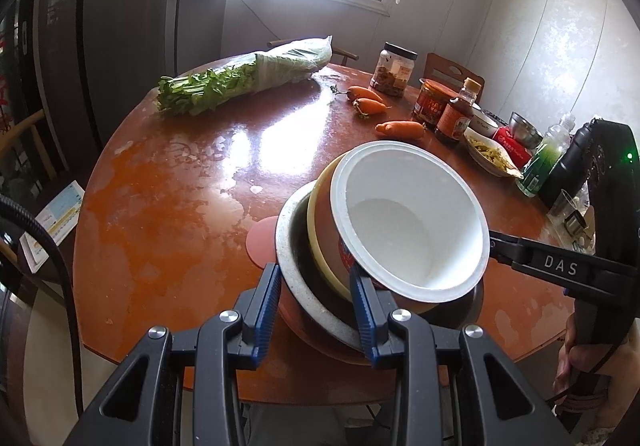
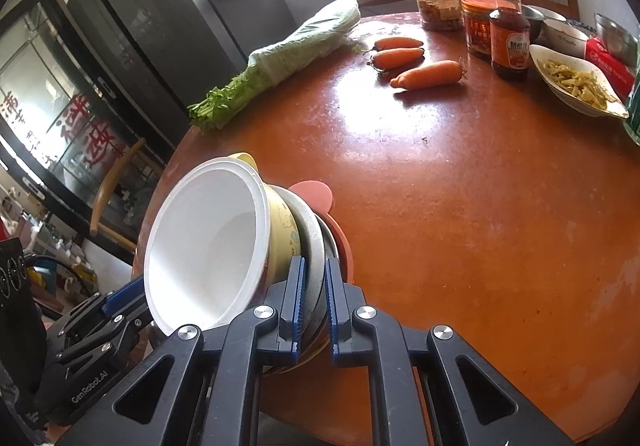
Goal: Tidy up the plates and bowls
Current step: 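Lift the bowl stack with the left tool and lower it onto the metal tray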
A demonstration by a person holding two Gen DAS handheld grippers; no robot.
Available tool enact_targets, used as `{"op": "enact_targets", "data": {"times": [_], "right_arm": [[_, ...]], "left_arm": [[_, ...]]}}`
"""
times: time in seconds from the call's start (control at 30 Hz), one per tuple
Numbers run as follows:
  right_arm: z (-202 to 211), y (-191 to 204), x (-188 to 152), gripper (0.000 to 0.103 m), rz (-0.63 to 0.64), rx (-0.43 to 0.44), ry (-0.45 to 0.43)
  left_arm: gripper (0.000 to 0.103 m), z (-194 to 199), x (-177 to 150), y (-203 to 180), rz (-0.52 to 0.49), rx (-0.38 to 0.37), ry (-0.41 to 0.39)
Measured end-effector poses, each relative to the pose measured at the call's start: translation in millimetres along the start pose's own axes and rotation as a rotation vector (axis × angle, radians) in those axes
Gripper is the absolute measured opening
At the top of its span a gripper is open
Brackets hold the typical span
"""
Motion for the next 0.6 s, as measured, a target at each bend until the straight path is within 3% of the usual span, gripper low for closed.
{"op": "enact_targets", "data": {"times": [0.3,0.43,0.5,0.6], "right_arm": [[3,1,0,0.014,0.012,-0.02,-0.023],[6,-4,-1,0.03,0.01,-0.067,-0.024],[8,-9,-2,0.045,0.001,-0.095,-0.026],[11,-14,-3,0.049,-0.036,-0.084,-0.034]], "left_arm": [[0.036,4,1,4,0.013,-0.004,-0.021],[0.038,8,5,9,0.003,0.05,-0.057],[0.039,10,4,12,-0.002,0.071,-0.069],[0.043,13,4,17,0.006,0.085,-0.088]]}}
Point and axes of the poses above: each gripper's, at about its wrist camera, not at the fingertips, and z roughly against the way its jaws point, y to its left, x to its top, the point moved 9 cm from there along -z, roughly the way its jaws point, and after that the axes turned 6 degrees about x, right-handed, at the moved point
